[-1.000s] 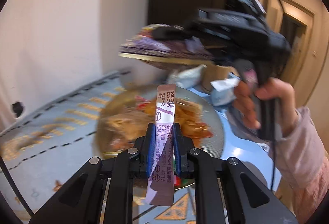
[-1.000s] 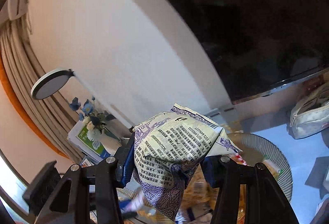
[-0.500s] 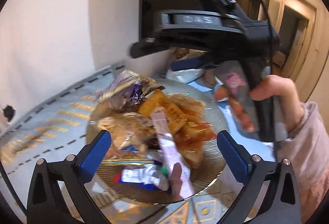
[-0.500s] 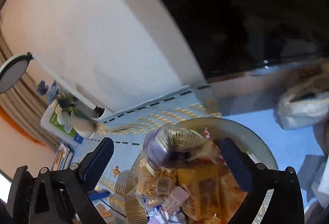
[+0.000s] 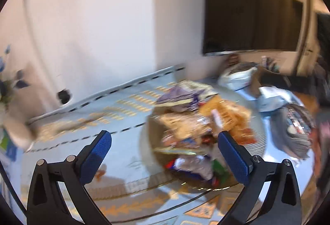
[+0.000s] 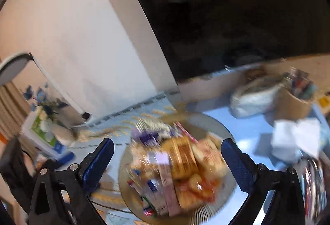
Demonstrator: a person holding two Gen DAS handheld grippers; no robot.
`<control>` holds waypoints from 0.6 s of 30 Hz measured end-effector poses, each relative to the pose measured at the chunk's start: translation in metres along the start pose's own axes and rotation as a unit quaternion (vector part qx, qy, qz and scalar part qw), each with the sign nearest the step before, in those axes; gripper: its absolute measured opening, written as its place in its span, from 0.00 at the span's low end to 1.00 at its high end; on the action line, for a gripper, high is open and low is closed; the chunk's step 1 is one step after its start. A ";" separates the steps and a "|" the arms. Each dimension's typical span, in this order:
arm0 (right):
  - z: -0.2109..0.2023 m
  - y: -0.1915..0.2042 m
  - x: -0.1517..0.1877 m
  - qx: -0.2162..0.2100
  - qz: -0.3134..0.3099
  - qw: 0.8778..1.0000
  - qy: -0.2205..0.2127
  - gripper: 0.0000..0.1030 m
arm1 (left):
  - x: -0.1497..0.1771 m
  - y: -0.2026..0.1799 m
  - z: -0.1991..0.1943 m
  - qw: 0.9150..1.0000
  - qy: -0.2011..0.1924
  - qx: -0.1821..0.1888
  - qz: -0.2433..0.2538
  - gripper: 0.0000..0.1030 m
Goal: Organize snacks
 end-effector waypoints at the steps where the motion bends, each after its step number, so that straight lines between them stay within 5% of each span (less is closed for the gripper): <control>1: -0.001 0.001 0.010 0.010 -0.010 1.000 0.007 1.00 | 0.003 0.004 0.000 1.000 0.001 -0.009 -0.004 0.99; 5: -0.002 0.005 0.052 0.074 -0.058 0.995 0.018 1.00 | 0.022 0.014 0.007 0.998 0.015 -0.053 -0.015 0.99; 9: 0.008 0.001 0.083 0.119 -0.078 0.989 0.026 1.00 | 0.045 0.010 0.024 0.998 0.041 -0.042 -0.029 0.99; 18: 0.025 -0.007 0.121 0.120 -0.064 0.989 0.052 1.00 | 0.079 0.001 0.036 0.996 0.072 -0.027 -0.041 0.99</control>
Point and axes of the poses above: each gripper's, at about its wrist camera, not at the fingertips, and z roughly the way its jaws point, y to its left, x to its underside, the point moved 10 cm from there along z, roughly the way its jaws point, and after that the axes turned 2 degrees about -y, right-handed, at the moved point
